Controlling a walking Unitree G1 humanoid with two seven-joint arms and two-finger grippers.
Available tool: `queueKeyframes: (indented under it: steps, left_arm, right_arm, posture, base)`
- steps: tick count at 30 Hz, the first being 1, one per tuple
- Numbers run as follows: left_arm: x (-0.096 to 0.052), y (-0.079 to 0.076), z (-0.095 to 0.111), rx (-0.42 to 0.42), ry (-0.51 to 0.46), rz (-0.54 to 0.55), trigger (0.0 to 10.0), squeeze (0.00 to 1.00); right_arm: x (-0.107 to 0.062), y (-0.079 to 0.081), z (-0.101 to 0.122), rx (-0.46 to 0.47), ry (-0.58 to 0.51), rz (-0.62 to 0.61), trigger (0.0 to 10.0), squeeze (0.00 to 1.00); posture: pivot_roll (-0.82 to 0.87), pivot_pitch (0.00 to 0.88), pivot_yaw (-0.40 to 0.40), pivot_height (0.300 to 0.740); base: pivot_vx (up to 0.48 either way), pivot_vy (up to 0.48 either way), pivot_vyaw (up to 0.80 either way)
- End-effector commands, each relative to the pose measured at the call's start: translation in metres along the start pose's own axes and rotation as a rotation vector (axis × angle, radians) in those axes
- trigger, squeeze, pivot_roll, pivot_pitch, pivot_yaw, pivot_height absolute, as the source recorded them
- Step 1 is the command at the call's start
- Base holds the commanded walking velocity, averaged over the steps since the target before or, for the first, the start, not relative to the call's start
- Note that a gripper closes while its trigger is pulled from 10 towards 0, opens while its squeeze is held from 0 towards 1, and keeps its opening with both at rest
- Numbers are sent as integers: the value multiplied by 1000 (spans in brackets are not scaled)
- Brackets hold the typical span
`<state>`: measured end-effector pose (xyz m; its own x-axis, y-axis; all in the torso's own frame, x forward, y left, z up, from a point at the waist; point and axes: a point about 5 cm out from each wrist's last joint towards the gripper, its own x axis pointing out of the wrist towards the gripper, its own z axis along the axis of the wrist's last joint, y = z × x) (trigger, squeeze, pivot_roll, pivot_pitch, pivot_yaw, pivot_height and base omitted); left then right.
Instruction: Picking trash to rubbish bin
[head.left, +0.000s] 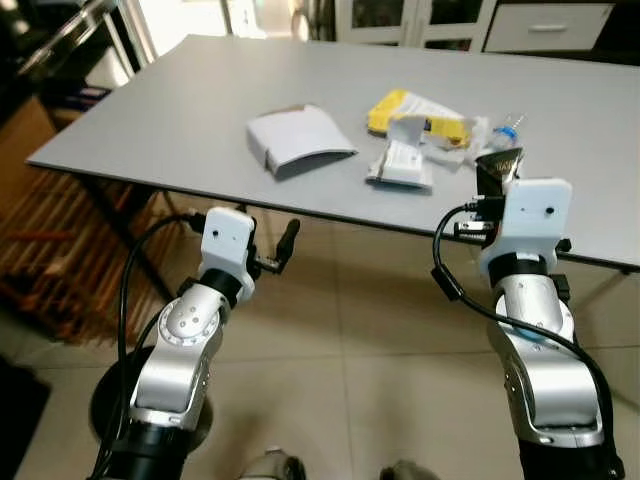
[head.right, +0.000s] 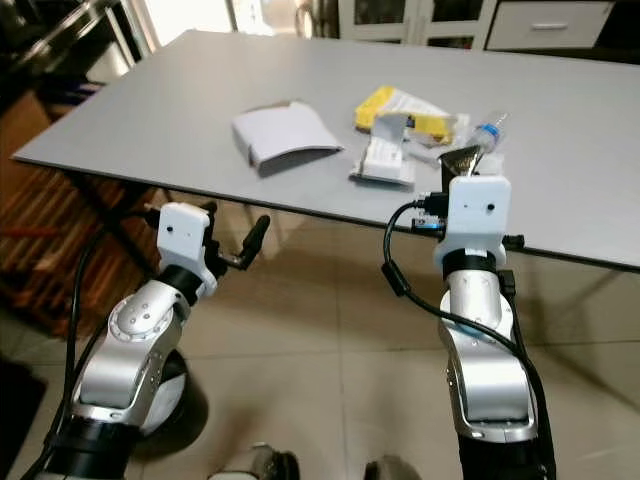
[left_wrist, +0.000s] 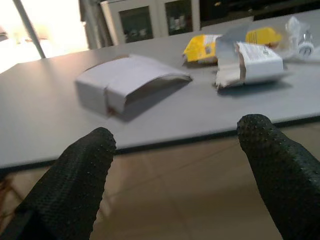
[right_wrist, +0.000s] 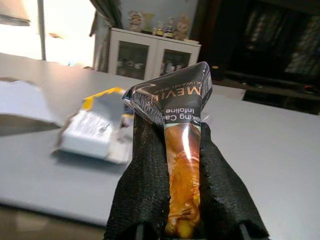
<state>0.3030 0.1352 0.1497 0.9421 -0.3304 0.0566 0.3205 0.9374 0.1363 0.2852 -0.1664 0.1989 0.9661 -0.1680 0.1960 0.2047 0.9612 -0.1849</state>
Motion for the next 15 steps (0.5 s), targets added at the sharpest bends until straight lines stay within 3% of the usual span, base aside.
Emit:
queueKeyframes:
  steps: [1,15]
  left_arm:
    - [-1,0,0,2,2,-9,10000,0]
    - [-2,1,-3,16,11,-27,10000,0]
  right_arm:
    - [-1,-1,1,-4,-3,-6,10000,0]
    - [2,-3,2,-10,-10,-12,10000,0]
  posture:
    - [-65,113,79,740]
    - [-67,102,72,740]
  base:
    - [-244,0,0]
    - [-120,0,0]
